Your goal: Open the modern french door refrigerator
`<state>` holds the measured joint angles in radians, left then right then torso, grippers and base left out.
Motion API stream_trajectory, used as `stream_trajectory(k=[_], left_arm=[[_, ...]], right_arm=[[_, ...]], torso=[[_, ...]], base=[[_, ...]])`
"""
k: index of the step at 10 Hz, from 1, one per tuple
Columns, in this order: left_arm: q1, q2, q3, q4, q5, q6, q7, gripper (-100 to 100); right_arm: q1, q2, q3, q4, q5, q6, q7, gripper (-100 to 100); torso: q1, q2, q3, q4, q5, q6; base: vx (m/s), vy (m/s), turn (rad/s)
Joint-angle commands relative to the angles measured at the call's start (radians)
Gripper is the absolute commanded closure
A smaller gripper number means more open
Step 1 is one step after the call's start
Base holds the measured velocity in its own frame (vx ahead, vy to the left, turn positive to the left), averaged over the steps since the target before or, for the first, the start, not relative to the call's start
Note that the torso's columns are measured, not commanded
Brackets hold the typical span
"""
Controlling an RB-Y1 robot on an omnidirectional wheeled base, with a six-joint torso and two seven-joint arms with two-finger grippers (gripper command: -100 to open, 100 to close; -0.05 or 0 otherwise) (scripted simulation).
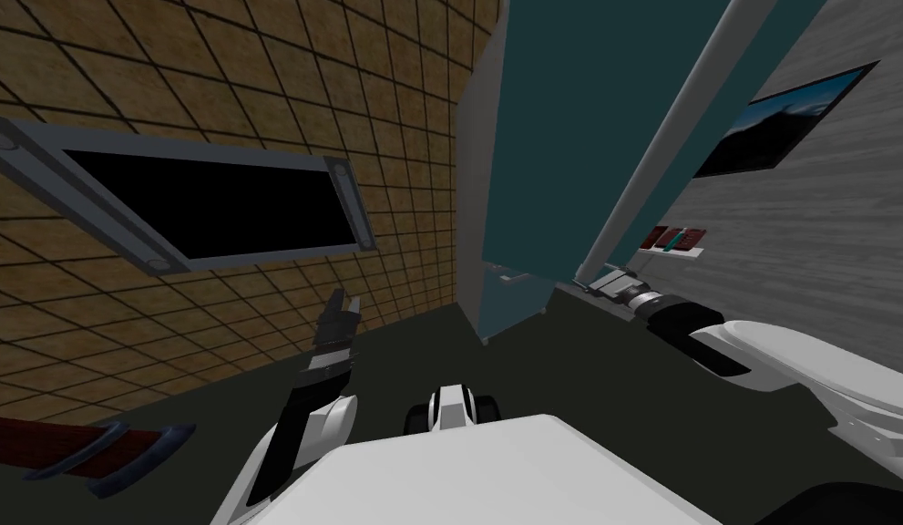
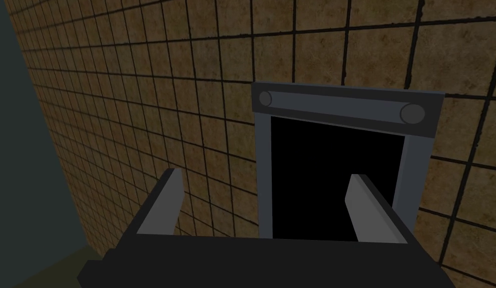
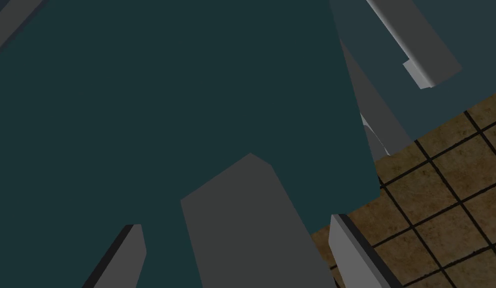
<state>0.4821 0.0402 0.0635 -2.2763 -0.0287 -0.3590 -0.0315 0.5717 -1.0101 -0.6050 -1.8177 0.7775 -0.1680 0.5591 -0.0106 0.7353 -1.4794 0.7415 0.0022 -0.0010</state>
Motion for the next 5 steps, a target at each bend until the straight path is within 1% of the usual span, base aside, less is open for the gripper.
stream_trajectory(k=[1,2,3,4,5], left_arm=[[0.000,0.000,0.000,0.000,0.000,0.000,0.000,0],[0.000,0.000,0.000,0.000,0.000,0.000,0.000,0],[0.000,0.000,0.000,0.000,0.000,0.000,0.000,0],[0.000,0.000,0.000,0.000,0.000,0.000,0.000,0],[0.000,0.000,0.000,0.000,0.000,0.000,0.000,0]], right_arm=[[0.011,-0.045,-0.032,0.000,-0.019,0.009,-0.031,-100],[0.017,-0.061,-0.040,0.001,-0.026,0.008,-0.041,-100],[0.029,-0.094,-0.055,0.004,-0.040,0.005,-0.063,-100],[0.034,-0.110,-0.063,0.005,-0.047,0.004,-0.073,-100],[0.043,-0.103,-0.046,0.006,-0.042,0.011,-0.066,-100]], torso=[[0.008,0.002,0.002,0.000,0.002,0.002],[0.015,0.005,0.004,0.001,0.004,0.001],[0.020,0.008,0.006,0.002,0.005,0.001],[0.024,0.011,0.008,0.003,0.008,0.001],[0.027,0.014,0.009,0.006,0.011,0.001]], base=[[0.035,-0.025,-0.059],[0.028,-0.012,-0.058],[0.035,0.009,-0.094],[0.035,0.020,-0.077],[0.020,-0.001,-0.019]])
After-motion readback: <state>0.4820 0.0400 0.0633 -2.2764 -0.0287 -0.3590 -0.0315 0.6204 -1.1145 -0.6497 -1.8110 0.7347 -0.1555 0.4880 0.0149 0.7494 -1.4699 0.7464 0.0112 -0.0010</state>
